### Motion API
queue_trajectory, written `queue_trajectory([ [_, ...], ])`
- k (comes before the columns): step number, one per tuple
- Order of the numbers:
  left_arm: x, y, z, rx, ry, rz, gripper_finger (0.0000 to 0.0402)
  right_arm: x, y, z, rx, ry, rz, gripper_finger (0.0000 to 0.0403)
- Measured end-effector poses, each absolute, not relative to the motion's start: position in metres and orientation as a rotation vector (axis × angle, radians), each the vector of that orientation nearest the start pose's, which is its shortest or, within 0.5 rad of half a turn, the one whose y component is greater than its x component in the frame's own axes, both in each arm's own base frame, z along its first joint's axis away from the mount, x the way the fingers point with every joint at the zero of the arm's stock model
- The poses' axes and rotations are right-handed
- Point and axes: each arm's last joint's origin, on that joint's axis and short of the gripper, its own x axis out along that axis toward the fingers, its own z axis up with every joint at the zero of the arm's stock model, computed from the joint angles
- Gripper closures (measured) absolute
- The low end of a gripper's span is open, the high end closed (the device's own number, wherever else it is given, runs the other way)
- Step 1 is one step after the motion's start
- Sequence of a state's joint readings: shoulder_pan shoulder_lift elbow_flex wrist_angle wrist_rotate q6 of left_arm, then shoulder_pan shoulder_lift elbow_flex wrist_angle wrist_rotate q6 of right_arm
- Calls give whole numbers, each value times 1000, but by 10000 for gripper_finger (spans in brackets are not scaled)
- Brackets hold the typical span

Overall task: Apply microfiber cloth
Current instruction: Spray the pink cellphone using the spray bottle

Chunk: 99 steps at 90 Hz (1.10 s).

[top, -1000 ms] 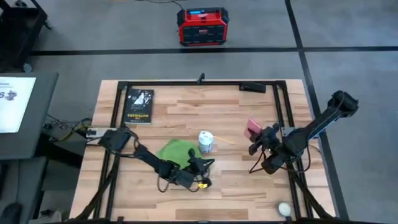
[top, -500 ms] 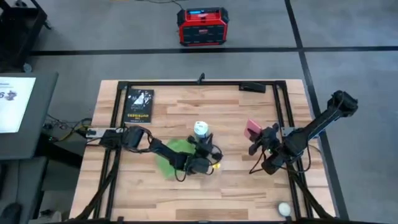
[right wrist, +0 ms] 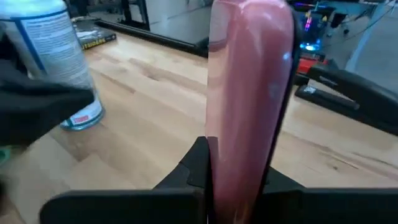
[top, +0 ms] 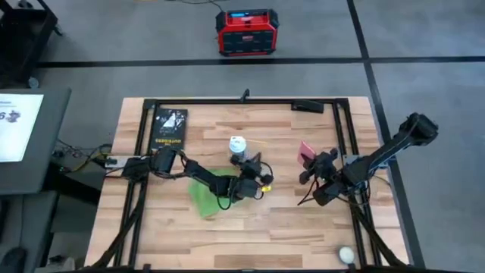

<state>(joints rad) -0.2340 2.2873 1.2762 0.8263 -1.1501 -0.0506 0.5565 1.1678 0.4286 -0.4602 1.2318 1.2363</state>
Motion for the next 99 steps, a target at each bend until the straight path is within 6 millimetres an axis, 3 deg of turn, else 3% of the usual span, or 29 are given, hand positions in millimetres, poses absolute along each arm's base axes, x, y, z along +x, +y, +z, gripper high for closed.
queue_trajectory([
  [16,438,-121,151,248,28,759,402,155,66,148,168,283,-885,393],
  [30,423,-148,187,382,-19,727,401,156,66,147,174,279,-884,393],
  [51,403,-179,207,460,82,738,402,156,65,147,163,285,-889,393],
  [63,396,-193,193,454,175,742,401,156,63,147,160,281,-905,393],
  [74,388,-188,166,353,227,755,401,157,62,148,157,276,-913,393],
  [89,352,-165,138,58,197,773,402,157,62,148,151,275,-911,393],
  [99,322,-149,123,-1,217,708,402,157,63,148,155,273,-910,392],
])
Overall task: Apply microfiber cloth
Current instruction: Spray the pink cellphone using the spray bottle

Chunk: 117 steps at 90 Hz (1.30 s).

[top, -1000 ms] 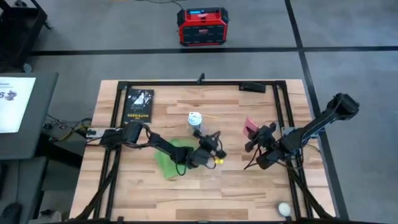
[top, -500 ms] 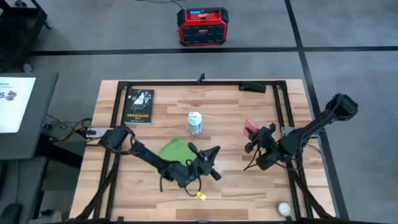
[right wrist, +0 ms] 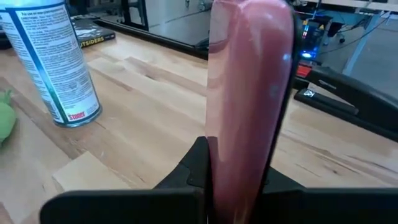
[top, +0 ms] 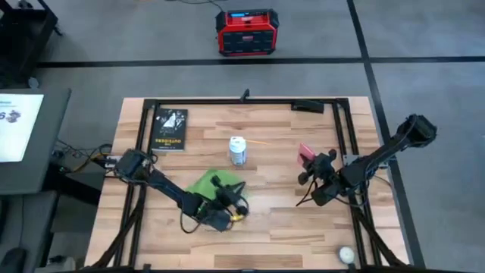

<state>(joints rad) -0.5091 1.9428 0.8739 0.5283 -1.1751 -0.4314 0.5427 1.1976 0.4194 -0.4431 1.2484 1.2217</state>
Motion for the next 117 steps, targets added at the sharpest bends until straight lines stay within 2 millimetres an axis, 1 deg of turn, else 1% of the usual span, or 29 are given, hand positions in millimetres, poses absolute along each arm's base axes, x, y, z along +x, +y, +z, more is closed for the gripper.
queue_trajectory([
  [7,305,-136,123,-6,217,613,401,157,63,148,161,268,-908,392],
  [12,296,-122,123,-17,195,525,402,158,63,148,162,261,-910,392],
  [21,287,-94,126,-40,90,351,402,158,63,149,166,256,-910,392],
  [27,284,-79,130,-52,16,328,402,159,63,149,172,250,-910,392],
  [32,284,-69,130,-32,14,348,402,159,63,149,173,248,-910,392],
  [39,287,-60,128,0,31,356,402,159,64,149,174,248,-909,392],
  [46,294,-55,130,9,46,342,402,159,63,149,172,248,-913,391],
  [56,300,-46,125,31,110,402,402,160,60,149,175,246,-930,391],
  [66,306,-41,129,33,113,430,402,162,57,149,169,247,-952,391],
  [83,315,-25,133,49,127,514,402,175,50,155,134,242,-969,391],
  [98,327,-13,137,85,148,543,402,186,48,161,90,241,-952,391],
  [107,333,-6,141,101,135,523,402,188,46,162,81,246,-954,391],
  [117,340,-4,150,85,91,428,402,188,44,162,84,252,-958,391],
])
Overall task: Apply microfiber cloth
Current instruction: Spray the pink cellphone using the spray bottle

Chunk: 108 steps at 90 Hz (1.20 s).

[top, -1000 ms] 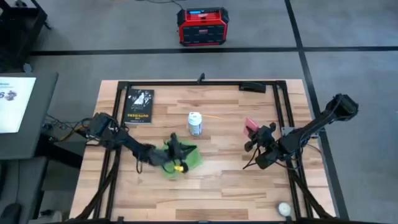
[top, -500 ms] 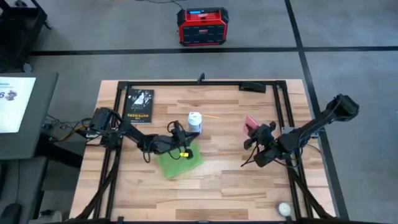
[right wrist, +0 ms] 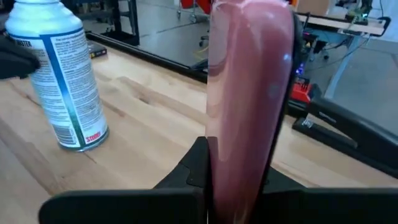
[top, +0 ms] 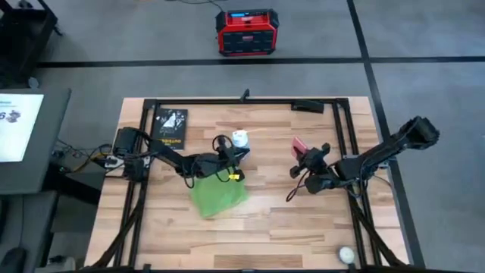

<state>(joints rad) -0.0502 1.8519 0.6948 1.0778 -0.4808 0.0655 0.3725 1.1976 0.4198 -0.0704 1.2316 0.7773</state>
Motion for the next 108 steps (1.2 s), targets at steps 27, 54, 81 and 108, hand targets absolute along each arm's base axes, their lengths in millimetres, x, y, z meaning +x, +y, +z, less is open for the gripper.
queue_trajectory([
  [27,342,-33,205,229,14,284,402,192,32,161,76,317,-968,391],
  [54,311,-18,333,412,341,366,402,204,21,170,65,288,-966,391],
  [81,288,34,390,383,727,303,402,211,-2,175,103,281,-986,391],
  [108,304,68,368,410,967,149,402,211,-17,174,117,303,-1019,391],
])
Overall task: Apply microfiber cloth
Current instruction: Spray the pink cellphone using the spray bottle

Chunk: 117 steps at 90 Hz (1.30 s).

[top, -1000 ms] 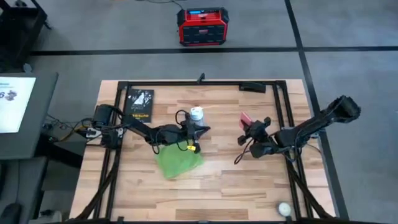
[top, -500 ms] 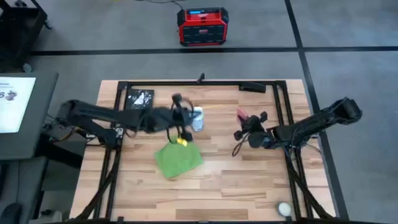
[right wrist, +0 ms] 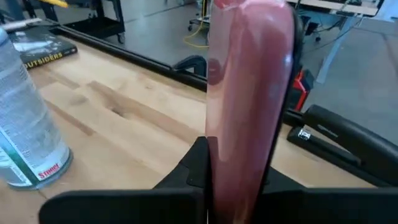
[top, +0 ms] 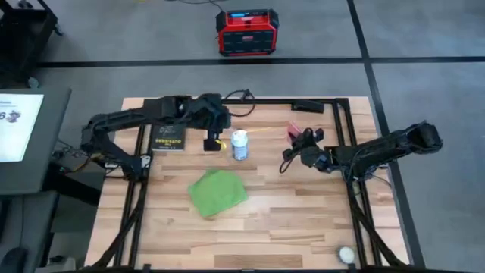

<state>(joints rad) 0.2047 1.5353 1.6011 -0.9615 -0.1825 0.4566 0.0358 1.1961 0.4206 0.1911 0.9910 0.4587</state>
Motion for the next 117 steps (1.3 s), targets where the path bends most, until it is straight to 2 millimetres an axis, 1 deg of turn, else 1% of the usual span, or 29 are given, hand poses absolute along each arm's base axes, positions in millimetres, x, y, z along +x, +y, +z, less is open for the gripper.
queue_trajectory([
  [8,317,73,360,462,995,114,402,211,-19,175,108,308,-1024,391],
  [16,328,75,356,510,1016,82,402,211,-22,174,113,319,-1018,391],
  [35,341,84,370,565,999,73,402,210,-30,174,109,339,-1027,391],
  [47,350,93,370,539,976,48,402,211,-33,173,120,351,-1012,391],
  [59,359,98,360,511,990,10,402,211,-34,173,124,355,-1006,391],
  [67,363,100,355,511,996,8,402,211,-34,173,119,358,-1005,391],
  [105,364,95,356,462,958,-61,402,210,-39,174,115,356,-1022,391],
  [117,368,94,349,456,980,-72,402,211,-40,175,115,348,-1026,391],
])
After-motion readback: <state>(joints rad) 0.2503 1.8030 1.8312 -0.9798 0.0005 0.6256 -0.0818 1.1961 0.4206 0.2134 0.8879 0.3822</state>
